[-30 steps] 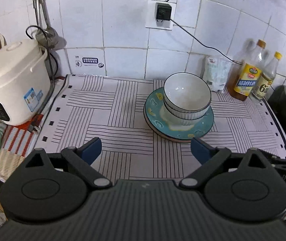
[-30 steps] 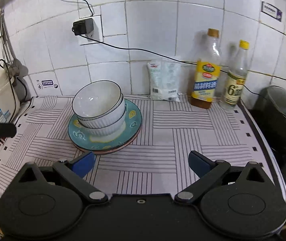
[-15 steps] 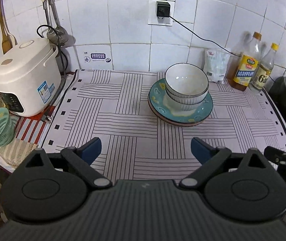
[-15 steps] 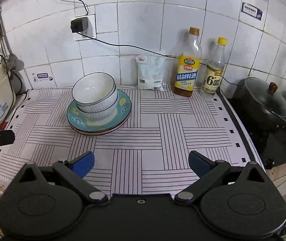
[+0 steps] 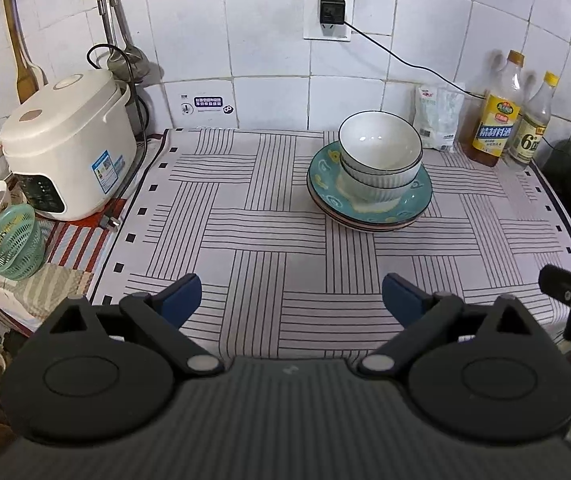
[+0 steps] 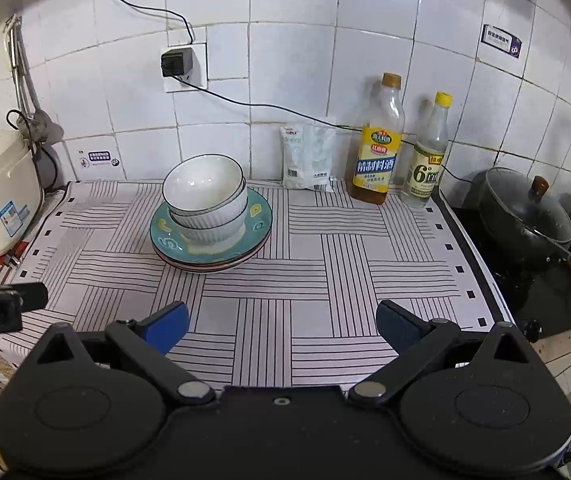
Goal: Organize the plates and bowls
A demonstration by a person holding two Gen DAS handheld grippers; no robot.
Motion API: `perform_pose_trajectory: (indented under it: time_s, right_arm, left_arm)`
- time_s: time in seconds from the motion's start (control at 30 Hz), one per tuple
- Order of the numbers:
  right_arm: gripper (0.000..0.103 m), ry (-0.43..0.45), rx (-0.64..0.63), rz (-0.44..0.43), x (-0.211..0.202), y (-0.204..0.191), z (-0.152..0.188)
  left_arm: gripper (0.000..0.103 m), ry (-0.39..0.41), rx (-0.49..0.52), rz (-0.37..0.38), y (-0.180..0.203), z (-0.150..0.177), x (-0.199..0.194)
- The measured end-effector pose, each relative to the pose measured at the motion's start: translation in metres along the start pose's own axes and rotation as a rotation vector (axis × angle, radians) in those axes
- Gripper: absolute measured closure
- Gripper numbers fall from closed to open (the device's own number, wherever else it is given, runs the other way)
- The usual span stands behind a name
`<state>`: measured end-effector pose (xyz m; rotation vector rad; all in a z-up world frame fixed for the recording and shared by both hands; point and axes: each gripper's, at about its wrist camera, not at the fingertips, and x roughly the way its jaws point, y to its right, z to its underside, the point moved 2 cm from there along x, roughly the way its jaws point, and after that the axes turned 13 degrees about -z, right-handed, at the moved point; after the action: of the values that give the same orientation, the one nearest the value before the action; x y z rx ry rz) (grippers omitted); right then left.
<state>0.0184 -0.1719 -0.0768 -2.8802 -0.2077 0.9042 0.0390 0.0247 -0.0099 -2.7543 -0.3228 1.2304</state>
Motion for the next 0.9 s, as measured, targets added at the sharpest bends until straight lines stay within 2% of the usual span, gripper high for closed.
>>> perform_pose_trajectory:
  time_s: [0.5,0.6,0.9]
  right_arm:
    - [0.001,0.063,0.020,0.028,-0.013,0.007,0.018]
    - [0.001,0.064,0.020,0.035,-0.014,0.008,0.020]
    - [0.001,0.063,0.016,0.041,-0.018,0.008,0.024]
  left_arm:
    - [0.005,0.098,0.008,0.006,0.006,0.017,-0.012]
    - [0.005,0.114,-0.001,-0.025,0.007,0.019,-0.012]
    - [0.005,0.120,-0.017,-0.015,0.005,0.020,-0.015]
